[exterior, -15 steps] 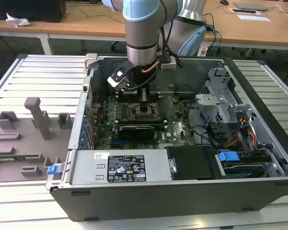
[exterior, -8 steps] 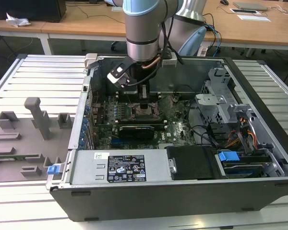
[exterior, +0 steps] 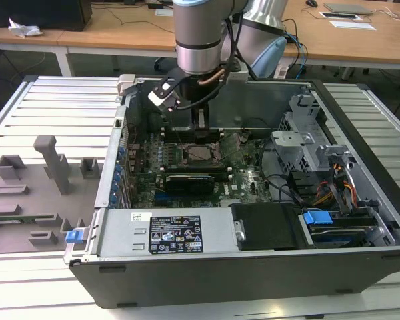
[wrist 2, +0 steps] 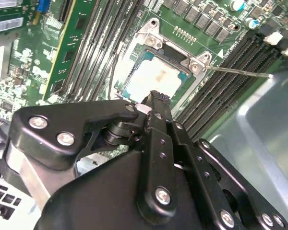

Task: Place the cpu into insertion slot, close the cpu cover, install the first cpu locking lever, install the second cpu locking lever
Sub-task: 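Place the cpu into insertion slot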

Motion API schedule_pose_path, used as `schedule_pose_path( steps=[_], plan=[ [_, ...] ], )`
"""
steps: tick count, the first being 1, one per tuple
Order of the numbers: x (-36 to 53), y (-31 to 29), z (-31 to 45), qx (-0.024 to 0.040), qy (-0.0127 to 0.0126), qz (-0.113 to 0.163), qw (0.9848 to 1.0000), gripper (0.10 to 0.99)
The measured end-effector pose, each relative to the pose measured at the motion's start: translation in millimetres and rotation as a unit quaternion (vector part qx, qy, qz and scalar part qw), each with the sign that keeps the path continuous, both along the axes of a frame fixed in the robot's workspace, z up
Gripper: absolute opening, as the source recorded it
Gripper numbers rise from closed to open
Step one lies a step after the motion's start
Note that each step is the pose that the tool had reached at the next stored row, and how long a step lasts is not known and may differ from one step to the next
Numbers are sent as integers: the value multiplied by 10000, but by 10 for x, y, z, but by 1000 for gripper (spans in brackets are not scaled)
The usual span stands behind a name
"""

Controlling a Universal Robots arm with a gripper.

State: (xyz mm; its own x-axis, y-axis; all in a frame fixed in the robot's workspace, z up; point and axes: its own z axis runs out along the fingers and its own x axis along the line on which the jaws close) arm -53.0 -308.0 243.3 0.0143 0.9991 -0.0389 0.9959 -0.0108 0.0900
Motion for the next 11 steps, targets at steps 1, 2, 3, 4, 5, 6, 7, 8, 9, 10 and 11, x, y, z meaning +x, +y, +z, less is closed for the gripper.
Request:
schedule_pose_path(
  steps=[1,2,3,4,5,6,7,8,9,10,11],
  plan=[
    [0,0,44,-1,0,0,10000,106],
    [0,1,77,0,0,0,10000,106],
    [0,1,105,-1,-1,0,10000,106],
    [0,1,139,-3,0,-1,10000,106],
    [0,1,156,-4,0,-3,10000,106],
    [0,1,156,-3,-1,-3,10000,106],
    [0,1,157,0,-1,-4,10000,106],
    [0,0,157,14,-1,-4,10000,106],
    [0,1,158,52,0,-4,10000,106],
    [0,1,155,120,0,-4,9999,106],
    [0,-2,153,180,0,-4,9998,106]
  ],
)
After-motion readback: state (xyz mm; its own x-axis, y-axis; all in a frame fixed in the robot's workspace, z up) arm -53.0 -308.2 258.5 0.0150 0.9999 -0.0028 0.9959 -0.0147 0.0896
